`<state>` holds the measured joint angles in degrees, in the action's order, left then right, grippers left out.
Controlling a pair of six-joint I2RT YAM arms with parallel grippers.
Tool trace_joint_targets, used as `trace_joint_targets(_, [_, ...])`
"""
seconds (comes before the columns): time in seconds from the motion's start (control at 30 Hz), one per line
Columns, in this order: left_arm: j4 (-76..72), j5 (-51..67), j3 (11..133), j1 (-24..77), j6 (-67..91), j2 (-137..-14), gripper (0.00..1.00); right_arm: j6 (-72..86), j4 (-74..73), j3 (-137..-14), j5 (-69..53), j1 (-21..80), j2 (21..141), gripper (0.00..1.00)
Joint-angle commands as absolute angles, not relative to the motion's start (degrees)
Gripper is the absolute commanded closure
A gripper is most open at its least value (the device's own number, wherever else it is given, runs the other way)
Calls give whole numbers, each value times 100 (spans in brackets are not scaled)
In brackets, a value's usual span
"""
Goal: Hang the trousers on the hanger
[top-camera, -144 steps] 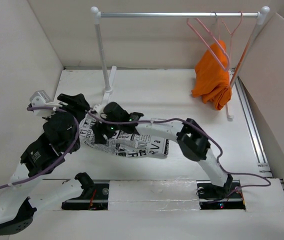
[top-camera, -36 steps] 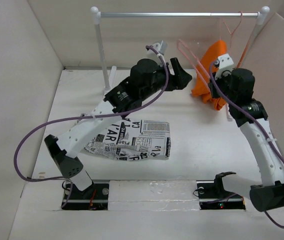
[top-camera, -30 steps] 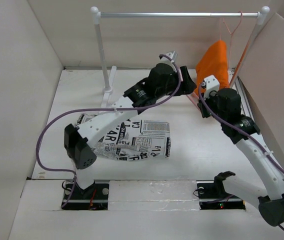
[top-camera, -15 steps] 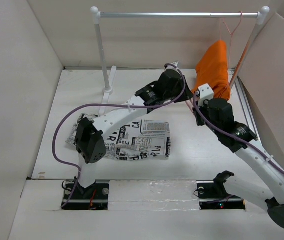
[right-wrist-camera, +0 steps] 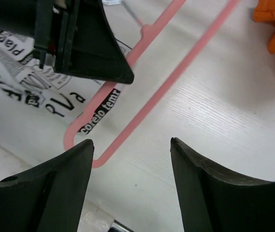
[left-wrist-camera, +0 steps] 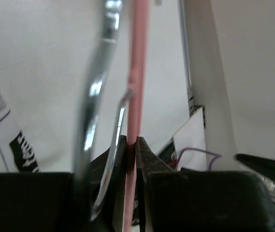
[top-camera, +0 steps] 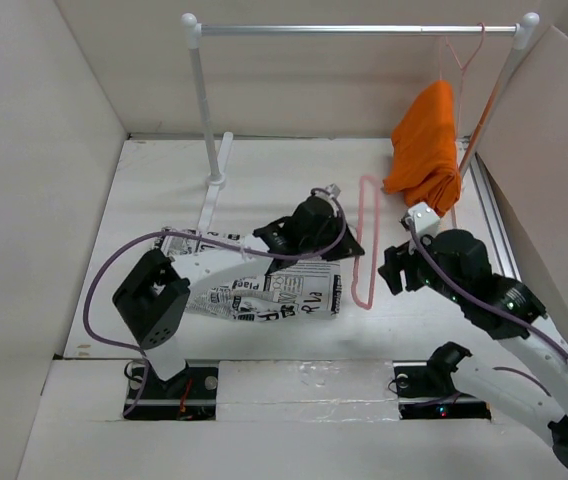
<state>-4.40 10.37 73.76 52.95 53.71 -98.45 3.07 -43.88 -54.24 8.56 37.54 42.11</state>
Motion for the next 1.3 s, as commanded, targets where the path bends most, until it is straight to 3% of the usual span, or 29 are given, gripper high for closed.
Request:
trace_joint_targets(0.0, [-1388, 1362, 6549, 5396, 5572, -9238, 100, 483, -4746, -5695, 45, 3692, 3841, 30])
trace_joint_targets(0.1, [-1731, 1301, 5980, 5449, 5678, -8931, 100, 649, -4502, -5530, -439, 3639, 3753, 32])
trace_joint_targets(0.2, [-2030, 1047, 5373, 5581, 5774, -8623, 100, 1088, -3993, -5222, -623, 3586, 3674, 64])
trace_joint_targets(0.23, [-2317, 1011, 5205, 5581, 5809, -8561, 100, 1203, -3799, -4934, -668, 3586, 3674, 94])
trace_joint_targets(0.27, [-2520, 985, 5003, 5633, 5940, -8482, 100, 1309, -3623, -4791, -746, 3586, 3674, 100])
trace_joint_targets(0.37, [-3014, 923, 4379, 5634, 6186, -8455, 100, 1739, -2788, -4203, -826, 3586, 3805, 100])
trace_joint_targets(0.5, [-3120, -189, 3720, 5914, 6284, -8245, 100, 2038, -1559, -3657, -975, 3700, 4323, 100])
trace_joint_targets(0.77, [-3287, -1230, 3498, 5915, 6627, -8568, 100, 2039, -791, -3507, -458, 4069, 5563, 99])
trace_joint_targets(0.87, [-3454, -1283, 3524, 5915, 6750, -8744, 100, 1908, -387, -3489, -387, 4008, 6028, 92])
trace_joint_targets(1.0, [-3516, -1125, 3560, 5915, 6829, -8947, 100, 1548, -343, -3866, -466, 3867, 7019, 72])
trace_joint_targets(1.27, [-3568, -1055, 3577, 6029, 6943, -9316, 100, 1424, -185, -4166, -264, 3744, 7935, 68])
